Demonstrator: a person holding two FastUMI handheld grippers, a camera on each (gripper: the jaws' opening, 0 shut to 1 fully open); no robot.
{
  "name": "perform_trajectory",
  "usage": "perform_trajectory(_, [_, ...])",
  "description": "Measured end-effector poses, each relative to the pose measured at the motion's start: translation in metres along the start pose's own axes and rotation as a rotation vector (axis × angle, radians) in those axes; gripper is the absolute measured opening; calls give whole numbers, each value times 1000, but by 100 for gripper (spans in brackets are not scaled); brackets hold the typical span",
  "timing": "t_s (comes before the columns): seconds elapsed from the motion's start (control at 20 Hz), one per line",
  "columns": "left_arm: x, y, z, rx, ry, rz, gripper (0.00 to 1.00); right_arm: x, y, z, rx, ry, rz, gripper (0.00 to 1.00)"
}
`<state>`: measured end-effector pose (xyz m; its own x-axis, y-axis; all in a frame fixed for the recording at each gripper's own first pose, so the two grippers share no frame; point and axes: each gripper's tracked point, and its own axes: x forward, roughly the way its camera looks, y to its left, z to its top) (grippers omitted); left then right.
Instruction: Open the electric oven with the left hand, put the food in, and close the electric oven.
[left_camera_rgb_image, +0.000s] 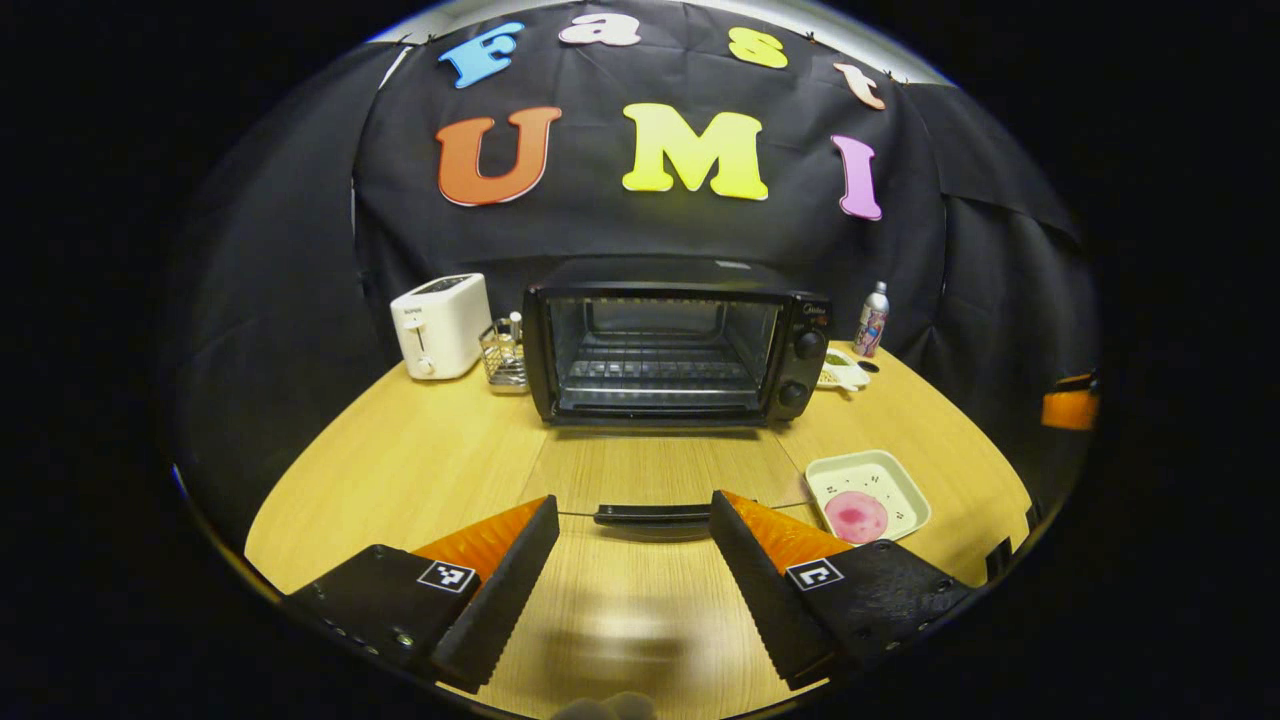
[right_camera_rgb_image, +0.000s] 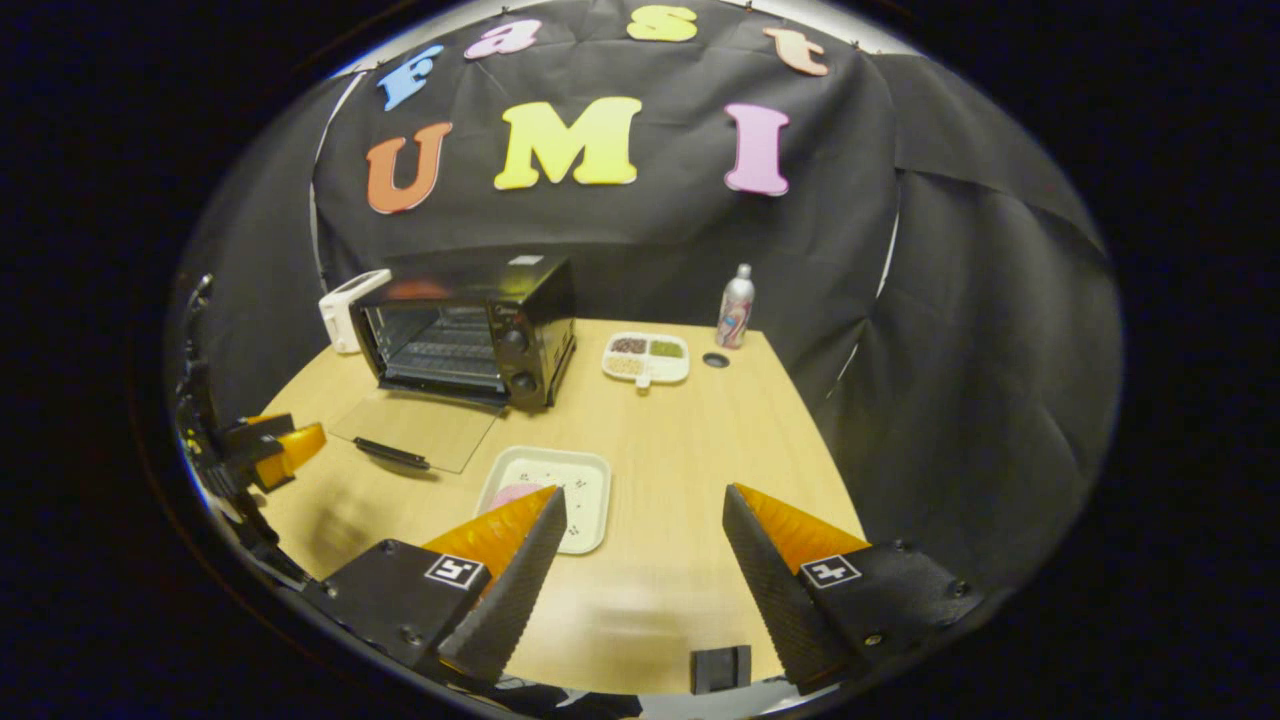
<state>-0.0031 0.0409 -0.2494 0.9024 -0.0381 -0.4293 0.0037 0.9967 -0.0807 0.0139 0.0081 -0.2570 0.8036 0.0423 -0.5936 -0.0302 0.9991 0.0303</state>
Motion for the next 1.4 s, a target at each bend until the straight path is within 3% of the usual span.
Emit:
perform_trajectory(0.05, [-11,2,8,-1,-14,5,97,15,3,-9,15,38,20,94])
perform_trajectory(0.15, [-32,7,26,6,-50,29,97,41,8,-24,50,102,54,95])
perform_trajectory(0.3, [-60,11,52,14,-106,60,96,80,21,-40,87,187,103,80])
perform_trajectory(0.65, [-93,-6,100,31,-174,118,96,159,25,-63,97,355,175,57])
perform_trajectory(0.8, [-93,-13,107,23,-174,141,96,176,25,-68,102,428,181,56])
perform_trajectory(0.9, [-91,-16,108,11,-166,159,96,182,22,-68,87,464,169,39])
perform_trajectory(1.05, [-88,-22,111,-9,-163,178,96,184,17,-70,22,536,143,23])
perform_trajectory(1.2, [-85,-25,111,-23,-167,201,96,185,19,-69,18,581,129,22])
perform_trajectory(1.3, [-88,-26,111,-46,-173,223,97,186,19,-69,-2,596,157,19])
perform_trajectory(1.35, [-90,-26,111,-56,-176,236,97,187,19,-69,-6,602,171,12])
perform_trajectory(1.4, [-92,-26,109,-62,-174,251,97,188,18,-69,0,606,188,13])
